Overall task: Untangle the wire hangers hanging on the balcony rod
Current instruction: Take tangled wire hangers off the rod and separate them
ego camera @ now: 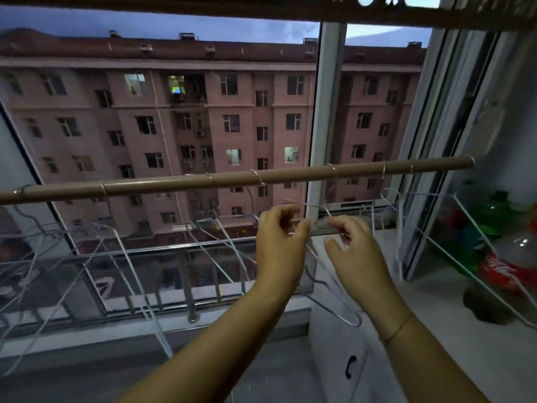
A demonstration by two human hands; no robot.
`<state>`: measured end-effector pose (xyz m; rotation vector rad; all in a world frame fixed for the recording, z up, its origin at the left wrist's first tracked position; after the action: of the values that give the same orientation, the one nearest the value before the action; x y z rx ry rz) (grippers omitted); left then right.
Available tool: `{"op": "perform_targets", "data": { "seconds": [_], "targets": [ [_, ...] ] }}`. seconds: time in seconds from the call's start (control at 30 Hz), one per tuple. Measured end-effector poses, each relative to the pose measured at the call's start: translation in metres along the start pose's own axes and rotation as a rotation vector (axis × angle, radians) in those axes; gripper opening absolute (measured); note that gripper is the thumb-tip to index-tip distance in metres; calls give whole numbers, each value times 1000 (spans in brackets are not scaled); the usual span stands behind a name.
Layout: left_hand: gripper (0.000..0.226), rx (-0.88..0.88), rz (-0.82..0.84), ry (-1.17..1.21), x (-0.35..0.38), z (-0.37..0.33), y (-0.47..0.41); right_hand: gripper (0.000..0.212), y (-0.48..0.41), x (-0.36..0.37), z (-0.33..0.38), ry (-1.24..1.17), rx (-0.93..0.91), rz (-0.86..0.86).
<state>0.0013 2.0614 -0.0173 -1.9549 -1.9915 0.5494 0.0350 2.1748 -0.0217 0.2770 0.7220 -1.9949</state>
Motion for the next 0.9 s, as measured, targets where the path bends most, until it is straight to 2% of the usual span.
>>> {"op": "perform_targets", "data": {
  "seconds": [0.13,0.23,0.33,0.43,0.57,0.73,0.9],
  "targets": [
    [29,-67,-152,-113,-10,14,-3,28,8,15,2,13,-83,52],
    [37,-159,-215,-135,-18,22,-6,28,14,32,2,8,-15,244],
    [29,-324,-207,-25,-24,26,-12,16,15,47,-1,46,69,411],
    [21,-441,-170,109,-26,31,-14,12,14,56,1,6,106,476],
    [17,-411,-204,74,-31,33,-27,21,8,67,12,-53,115,499],
    [22,-403,-211,95,-30,28,-50,23,-12,81,22,-86,148,471],
    [29,-367,-171,18,-27,39,-50,25,-8,85,8,-179,192,481]
  ]
}}
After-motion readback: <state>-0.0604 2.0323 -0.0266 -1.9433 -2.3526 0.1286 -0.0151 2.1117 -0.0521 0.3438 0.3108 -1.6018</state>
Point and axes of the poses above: each hand's wrist, its own y-axis away from the middle knuckle, its own x-axis out of the palm, z = x × y, the point moved 1 cm from there along -y, towards the middle knuckle, and after that the axes turned 6 degrees about x, right-handed, at the moved point
